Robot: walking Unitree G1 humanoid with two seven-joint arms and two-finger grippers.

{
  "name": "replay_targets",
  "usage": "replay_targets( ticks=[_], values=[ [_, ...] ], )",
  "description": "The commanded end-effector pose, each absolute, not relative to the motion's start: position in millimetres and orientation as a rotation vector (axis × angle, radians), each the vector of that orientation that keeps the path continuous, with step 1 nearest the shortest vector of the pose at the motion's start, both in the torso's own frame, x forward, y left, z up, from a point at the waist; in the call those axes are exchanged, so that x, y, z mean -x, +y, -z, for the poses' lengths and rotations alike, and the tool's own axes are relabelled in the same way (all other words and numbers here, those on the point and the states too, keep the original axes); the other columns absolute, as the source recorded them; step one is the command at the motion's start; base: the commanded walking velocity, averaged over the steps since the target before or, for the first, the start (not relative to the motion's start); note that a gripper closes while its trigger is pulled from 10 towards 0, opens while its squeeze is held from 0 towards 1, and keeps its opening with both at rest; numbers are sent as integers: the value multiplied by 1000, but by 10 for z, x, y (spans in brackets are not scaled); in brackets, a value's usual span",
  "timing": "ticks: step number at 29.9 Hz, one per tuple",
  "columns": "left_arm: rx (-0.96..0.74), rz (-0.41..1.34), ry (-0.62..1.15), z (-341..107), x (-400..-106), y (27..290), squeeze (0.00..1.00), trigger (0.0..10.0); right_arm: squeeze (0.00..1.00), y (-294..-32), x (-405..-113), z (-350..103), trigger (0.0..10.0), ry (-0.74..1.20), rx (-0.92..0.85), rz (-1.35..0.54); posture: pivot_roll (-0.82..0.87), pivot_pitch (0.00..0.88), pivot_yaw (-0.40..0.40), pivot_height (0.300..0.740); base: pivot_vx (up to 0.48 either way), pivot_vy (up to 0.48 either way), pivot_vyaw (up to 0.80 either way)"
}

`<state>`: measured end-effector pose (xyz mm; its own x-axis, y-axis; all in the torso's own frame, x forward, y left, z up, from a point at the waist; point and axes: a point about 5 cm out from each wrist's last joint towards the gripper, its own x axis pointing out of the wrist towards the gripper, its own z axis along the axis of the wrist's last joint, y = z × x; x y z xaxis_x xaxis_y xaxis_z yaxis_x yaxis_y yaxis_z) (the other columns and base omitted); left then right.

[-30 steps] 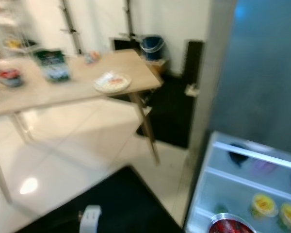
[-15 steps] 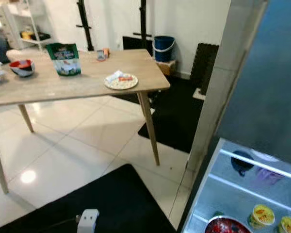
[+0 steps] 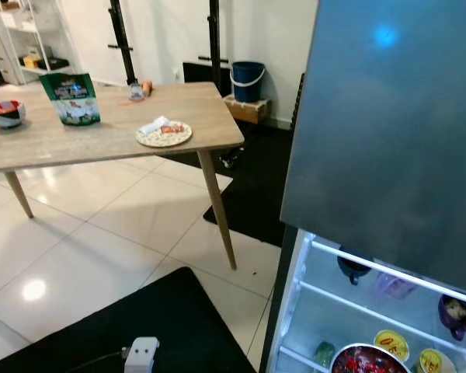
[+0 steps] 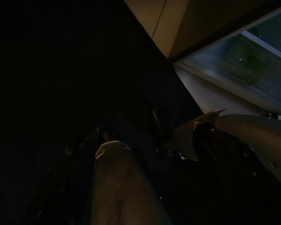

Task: Restocking fridge

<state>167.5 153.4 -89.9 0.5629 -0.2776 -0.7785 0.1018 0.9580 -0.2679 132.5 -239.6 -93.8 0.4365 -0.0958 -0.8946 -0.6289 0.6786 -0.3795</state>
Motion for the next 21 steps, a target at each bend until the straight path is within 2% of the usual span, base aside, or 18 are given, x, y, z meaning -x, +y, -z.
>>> replay_targets(
  ticks=[1, 6, 12, 13, 15, 17, 21],
  values=[
    [192, 229, 955, 903, -1673, 1519, 0, 10000, 0, -2378, -1385, 920, 10000, 1061, 806, -381, -125, 0, -21, 740, 0, 0, 0],
    [198, 251, 943, 889, -1699, 1489, 0, 10000, 0, -2382, -1422, 905, 10000, 1047, 828, -383, -127, 0, -21, 740, 0, 0, 0],
    [168, 366, 887, 814, -1823, 1392, 0, 10000, 0, -2384, -1578, 844, 10000, 1003, 853, -362, -124, 0, -21, 740, 0, 0, 0],
    [140, 459, 849, 766, -1882, 1328, 0, 10000, 0, -2367, -1670, 807, 10000, 969, 861, -365, -124, 0, -21, 740, 0, 0, 0],
    [131, 480, 842, 756, -1892, 1315, 0, 10000, 0, -2363, -1689, 799, 10000, 961, 863, -367, -124, 0, -21, 740, 0, 0, 0],
    [42, 609, 821, 722, -1914, 1265, 0, 10000, 0, -2361, -1805, 743, 10000, 927, 859, -362, -120, 0, -23, 740, 0, 0, 0],
    [-34, 695, 815, 710, -1910, 1263, 0, 10000, 0, -2348, -1872, 713, 10000, 914, 859, -368, -117, 0, -25, 740, 0, 0, 0]
  ],
)
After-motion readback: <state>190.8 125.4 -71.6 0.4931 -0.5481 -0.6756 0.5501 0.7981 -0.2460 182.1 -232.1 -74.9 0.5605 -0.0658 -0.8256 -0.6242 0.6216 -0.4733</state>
